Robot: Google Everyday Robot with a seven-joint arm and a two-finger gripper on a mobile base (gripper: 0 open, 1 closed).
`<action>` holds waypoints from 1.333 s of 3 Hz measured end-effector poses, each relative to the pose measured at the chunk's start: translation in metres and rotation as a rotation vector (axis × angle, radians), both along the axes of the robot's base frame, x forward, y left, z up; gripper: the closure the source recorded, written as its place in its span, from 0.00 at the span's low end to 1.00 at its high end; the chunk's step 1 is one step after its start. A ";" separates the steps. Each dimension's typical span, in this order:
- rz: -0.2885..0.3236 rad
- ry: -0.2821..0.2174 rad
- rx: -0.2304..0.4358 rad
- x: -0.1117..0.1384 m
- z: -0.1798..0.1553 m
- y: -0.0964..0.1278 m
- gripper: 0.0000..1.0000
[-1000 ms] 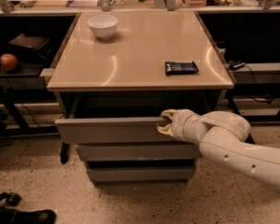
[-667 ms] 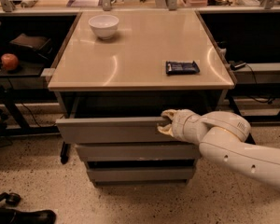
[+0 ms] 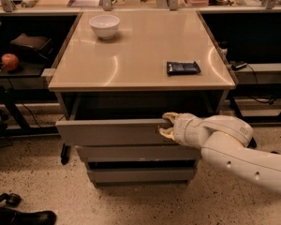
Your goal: Open top drawer
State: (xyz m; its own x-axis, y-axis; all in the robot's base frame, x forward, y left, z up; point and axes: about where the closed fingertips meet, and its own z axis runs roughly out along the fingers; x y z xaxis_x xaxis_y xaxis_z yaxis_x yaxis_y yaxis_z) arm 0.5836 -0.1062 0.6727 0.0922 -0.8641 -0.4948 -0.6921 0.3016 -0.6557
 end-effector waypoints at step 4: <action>-0.008 0.000 0.005 -0.010 0.006 0.005 1.00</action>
Offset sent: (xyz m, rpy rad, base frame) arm -0.0760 -0.0400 -0.0475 -0.0666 0.1231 -0.0234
